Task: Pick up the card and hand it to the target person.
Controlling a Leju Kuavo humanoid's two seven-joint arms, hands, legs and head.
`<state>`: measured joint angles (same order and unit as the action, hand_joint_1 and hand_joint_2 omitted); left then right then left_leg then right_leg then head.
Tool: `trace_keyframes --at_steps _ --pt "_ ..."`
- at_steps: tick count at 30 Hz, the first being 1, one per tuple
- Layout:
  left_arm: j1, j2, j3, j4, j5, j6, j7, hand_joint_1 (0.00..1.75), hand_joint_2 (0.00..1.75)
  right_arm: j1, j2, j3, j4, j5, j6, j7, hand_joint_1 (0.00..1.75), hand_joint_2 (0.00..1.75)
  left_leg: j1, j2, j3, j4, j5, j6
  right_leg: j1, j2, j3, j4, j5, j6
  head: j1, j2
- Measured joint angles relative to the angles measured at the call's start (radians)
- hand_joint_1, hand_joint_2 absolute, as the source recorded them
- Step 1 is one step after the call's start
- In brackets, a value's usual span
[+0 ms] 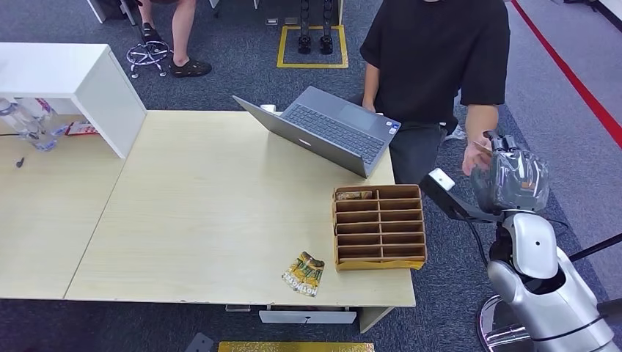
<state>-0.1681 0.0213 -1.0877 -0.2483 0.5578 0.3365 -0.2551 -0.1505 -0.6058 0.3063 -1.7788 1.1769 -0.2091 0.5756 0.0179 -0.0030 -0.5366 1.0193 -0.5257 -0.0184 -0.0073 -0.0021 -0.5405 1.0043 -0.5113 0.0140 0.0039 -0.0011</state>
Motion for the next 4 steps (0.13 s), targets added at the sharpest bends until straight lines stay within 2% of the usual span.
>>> trace_keyframes --at_steps 4 --pt "0.0 0.0 0.0 0.0 0.0 0.0 0.0 0.0 0.0 0.0 -0.002 0.0 0.005 0.0 0.001 0.0 0.0 1.75 0.0 0.0 0.0 0.0 0.0 0.0 0.0 0.0 0.0 0.0 0.0 0.0 0.0 0.0"
